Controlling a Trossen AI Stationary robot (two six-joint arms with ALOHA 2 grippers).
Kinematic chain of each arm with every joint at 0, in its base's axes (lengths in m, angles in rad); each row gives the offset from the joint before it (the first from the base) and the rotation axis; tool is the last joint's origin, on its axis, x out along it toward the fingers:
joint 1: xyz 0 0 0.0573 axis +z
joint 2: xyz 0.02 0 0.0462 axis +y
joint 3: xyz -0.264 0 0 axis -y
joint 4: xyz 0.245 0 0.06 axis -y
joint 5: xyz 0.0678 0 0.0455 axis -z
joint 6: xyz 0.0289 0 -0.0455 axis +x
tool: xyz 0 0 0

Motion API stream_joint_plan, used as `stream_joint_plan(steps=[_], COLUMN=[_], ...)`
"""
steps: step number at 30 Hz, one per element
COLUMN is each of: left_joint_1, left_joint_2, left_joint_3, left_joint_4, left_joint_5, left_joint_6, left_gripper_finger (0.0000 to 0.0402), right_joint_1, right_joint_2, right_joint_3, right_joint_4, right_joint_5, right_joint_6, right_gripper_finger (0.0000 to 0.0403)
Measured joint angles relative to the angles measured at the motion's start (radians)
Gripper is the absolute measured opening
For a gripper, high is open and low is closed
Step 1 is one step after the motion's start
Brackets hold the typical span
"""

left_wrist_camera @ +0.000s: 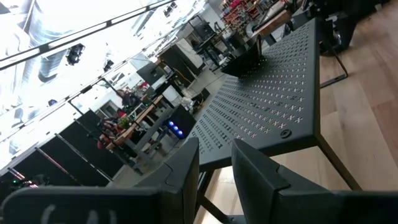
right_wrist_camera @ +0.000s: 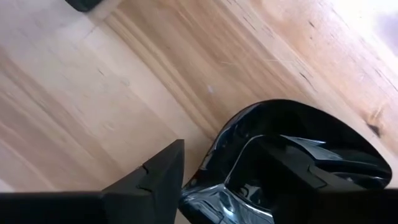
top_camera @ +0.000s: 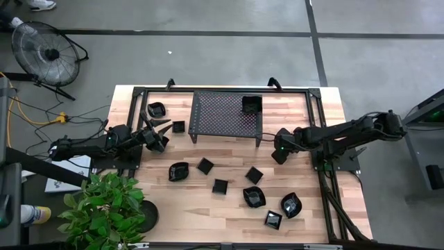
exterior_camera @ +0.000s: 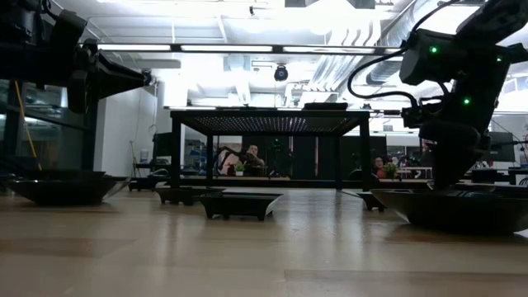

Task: Pick & Place Mini shaped plates
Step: Put the leaf-shaped plate on the shelf

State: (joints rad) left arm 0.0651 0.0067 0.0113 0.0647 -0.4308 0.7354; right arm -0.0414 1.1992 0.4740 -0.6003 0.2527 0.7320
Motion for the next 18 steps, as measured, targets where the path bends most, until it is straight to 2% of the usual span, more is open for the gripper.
stream_joint_plan(steps=[10,18], left_joint_1=[0.0,0.0], left_joint_2=[0.0,0.0], left_joint_3=[0.0,0.0], left_joint_4=[0.0,0.0], left_joint_5=[0.0,0.0], left_joint_6=[0.0,0.0], left_gripper_finger=[0.0092,0.0092], right_joint_1=[0.0,0.0], right_joint_2=[0.0,0.0], right_joint_3=[0.0,0.0], right_joint_4=[-0.001,-0.028], right_joint_5=[-0.024,-0.024], right_joint_6=[-0.025,-0.026], right_gripper_finger=[0.0106,0.008])
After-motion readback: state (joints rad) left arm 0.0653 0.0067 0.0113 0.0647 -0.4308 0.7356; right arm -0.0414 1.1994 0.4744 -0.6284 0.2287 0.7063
